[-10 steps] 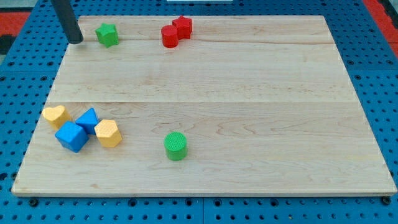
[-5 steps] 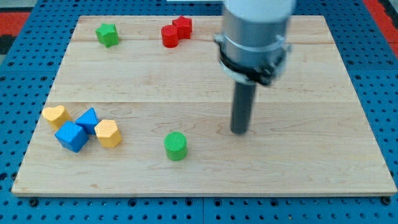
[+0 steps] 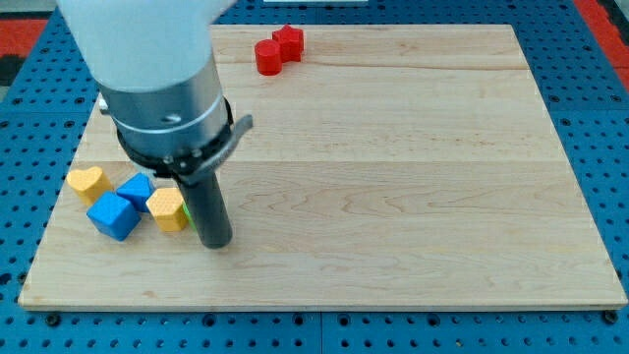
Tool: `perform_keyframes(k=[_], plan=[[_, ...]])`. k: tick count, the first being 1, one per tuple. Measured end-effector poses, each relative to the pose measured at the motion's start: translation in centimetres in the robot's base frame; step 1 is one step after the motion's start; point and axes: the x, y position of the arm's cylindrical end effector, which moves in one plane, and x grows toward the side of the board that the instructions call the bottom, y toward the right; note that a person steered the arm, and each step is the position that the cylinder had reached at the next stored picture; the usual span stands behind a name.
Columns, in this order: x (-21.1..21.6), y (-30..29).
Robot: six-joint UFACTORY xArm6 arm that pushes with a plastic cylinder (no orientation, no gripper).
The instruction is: Move the green circle below the red circle
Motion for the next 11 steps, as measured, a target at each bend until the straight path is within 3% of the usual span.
perform_keyframes(k=[2, 3, 5, 6, 7, 8, 9, 11], plan=[[-9.7, -1.0], [-11.4, -0.3], [-6.8, -2.1], [-11.3, -9.4], [-16.1, -7.5], [-16.9, -3.1], [-15.9, -5.9], [-19.0, 1.7]])
